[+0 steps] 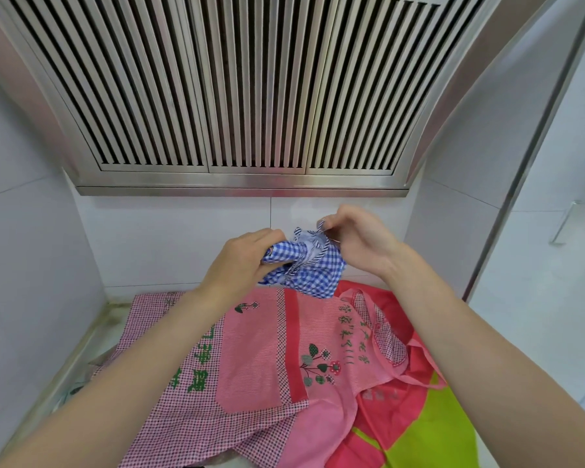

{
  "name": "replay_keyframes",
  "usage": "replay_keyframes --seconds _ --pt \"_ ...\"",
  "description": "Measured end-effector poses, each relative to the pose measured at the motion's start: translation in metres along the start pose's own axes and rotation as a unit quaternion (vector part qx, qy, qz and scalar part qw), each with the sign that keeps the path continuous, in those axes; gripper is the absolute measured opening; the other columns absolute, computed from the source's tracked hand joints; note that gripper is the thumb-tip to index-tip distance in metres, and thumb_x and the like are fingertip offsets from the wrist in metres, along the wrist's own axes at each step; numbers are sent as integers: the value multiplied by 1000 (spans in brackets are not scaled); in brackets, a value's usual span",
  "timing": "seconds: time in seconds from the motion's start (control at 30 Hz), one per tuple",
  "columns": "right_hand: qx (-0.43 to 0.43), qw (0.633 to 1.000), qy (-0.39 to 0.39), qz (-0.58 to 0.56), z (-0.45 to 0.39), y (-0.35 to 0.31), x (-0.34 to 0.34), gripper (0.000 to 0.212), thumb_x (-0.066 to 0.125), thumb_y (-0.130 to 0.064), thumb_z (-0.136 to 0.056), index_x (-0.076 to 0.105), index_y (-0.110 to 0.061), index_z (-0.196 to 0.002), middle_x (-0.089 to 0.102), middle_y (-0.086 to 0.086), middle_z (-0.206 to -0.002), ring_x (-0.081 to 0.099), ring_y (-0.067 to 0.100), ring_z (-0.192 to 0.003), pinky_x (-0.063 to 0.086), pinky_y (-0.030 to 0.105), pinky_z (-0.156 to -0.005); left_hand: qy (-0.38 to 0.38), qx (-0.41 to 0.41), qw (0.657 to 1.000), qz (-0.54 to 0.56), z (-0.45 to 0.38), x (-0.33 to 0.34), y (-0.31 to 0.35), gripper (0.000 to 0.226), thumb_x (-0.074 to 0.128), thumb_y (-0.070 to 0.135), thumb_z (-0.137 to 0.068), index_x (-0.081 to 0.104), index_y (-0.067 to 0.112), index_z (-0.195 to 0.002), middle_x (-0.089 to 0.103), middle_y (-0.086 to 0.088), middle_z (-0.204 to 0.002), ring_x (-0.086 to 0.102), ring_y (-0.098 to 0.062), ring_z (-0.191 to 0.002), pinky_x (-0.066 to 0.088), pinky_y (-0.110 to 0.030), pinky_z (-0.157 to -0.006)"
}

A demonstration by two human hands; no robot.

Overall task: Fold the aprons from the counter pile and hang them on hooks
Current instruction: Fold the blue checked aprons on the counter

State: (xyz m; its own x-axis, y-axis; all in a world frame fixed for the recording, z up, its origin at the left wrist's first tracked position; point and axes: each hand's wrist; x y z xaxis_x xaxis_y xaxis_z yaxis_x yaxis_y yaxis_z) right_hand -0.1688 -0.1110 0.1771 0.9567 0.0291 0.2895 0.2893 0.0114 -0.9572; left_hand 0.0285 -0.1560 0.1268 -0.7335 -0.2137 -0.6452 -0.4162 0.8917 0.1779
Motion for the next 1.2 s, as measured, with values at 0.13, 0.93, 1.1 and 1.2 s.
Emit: replay_keyframes --seconds 0.13,0.93,1.1,1.2 --pt "-32 996 74 -46 0 -3 -8 32 48 4 -80 51 -13 -53 47 3 -66 43 14 -63 39 23 -67 -11 -79 995 53 0 5 16 18 70 22 -82 60 8 -87 61 -1 -69 48 -8 -57 38 -9 -58" --pt "-203 606 480 601 128 -97 -134 19 28 -17 -101 43 -9 -106 60 20 -92 55 38 -86 37 39 -69 10 -124 886 447 -136 107 203 24 67 20 -85 55 19 -64 54 16 -45 52 6 -48 37 -9 -51" --pt "-272 540 510 612 166 -116 -187 20 34 -19 -101 47 -7 -107 64 20 -86 59 40 -82 35 39 -64 -97 -236 767 589 -168 147 253 17 66 23 -85 60 14 -73 67 5 -65 65 -7 -60 51 -19 -60" --pt "-293 578 481 591 184 -147 -231 17 45 -21 -97 54 -7 -100 67 13 -88 61 35 -84 46 41 -72 -74 -197 815 539 -203 174 286 25 67 26 -85 55 16 -66 63 -2 -69 62 -16 -66 49 -25 -64"
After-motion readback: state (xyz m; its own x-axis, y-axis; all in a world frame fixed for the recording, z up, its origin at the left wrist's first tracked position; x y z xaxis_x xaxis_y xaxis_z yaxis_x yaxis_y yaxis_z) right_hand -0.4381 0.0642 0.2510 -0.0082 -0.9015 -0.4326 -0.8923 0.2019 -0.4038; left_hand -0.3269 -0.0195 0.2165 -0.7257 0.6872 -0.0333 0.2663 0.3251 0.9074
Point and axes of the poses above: each hand's wrist, its own z-axis away from the middle knuckle, its own x-axis out of the palm, y = z × x
